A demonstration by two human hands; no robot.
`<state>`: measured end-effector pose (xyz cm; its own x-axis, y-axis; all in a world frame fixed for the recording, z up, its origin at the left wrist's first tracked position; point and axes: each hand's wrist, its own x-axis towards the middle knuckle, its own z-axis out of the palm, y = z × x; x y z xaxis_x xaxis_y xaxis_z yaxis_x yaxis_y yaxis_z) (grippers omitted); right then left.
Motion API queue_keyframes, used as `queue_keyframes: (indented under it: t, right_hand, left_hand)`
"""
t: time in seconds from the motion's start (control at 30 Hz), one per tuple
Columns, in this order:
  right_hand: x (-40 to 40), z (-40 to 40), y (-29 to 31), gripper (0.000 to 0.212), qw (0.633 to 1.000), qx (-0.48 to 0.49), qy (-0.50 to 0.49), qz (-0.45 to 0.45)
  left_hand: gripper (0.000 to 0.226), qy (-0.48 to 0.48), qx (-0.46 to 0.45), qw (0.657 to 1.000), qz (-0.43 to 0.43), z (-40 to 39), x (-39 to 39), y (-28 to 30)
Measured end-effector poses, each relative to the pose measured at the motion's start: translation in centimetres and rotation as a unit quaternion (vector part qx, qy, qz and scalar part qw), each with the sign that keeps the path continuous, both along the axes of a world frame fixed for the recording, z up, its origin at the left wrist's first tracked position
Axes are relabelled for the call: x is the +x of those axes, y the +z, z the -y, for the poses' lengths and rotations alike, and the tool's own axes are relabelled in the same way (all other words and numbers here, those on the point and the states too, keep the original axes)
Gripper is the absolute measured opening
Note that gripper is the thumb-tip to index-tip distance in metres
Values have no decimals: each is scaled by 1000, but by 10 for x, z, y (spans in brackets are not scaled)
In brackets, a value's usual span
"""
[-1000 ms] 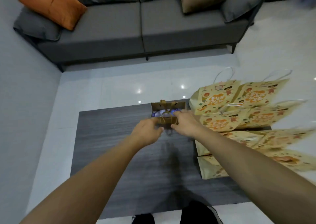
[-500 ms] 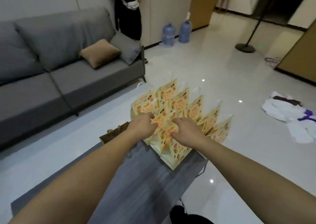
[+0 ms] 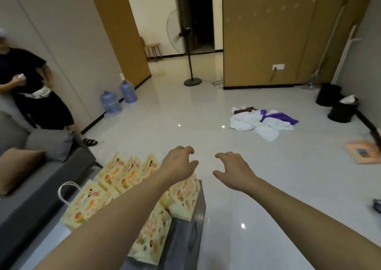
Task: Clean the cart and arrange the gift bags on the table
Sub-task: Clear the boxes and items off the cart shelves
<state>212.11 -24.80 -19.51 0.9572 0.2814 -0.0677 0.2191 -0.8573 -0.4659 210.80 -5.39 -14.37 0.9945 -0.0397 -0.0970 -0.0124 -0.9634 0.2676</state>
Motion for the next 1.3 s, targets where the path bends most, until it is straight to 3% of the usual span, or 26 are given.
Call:
queue_keyframes:
  t: [0.3, 0.53, 0.77, 1.3]
  right_hand:
    - [54, 261, -19, 64, 982, -4, -185, -29]
    - [59, 392, -31, 63, 952, -18, -299, -64]
    - [68, 467, -51, 64, 907, -24, -410, -91]
    - [106, 548, -53, 61, 743, 15, -656, -132]
  left_hand:
    - [50, -177, 6, 983, -47, 269, 116, -34]
    - [50, -300, -16, 951, -75, 422, 161, -53]
    - [51, -422, -14, 900, -113, 529, 203, -82]
    - [39, -627, -45, 756, -183, 720, 297, -104]
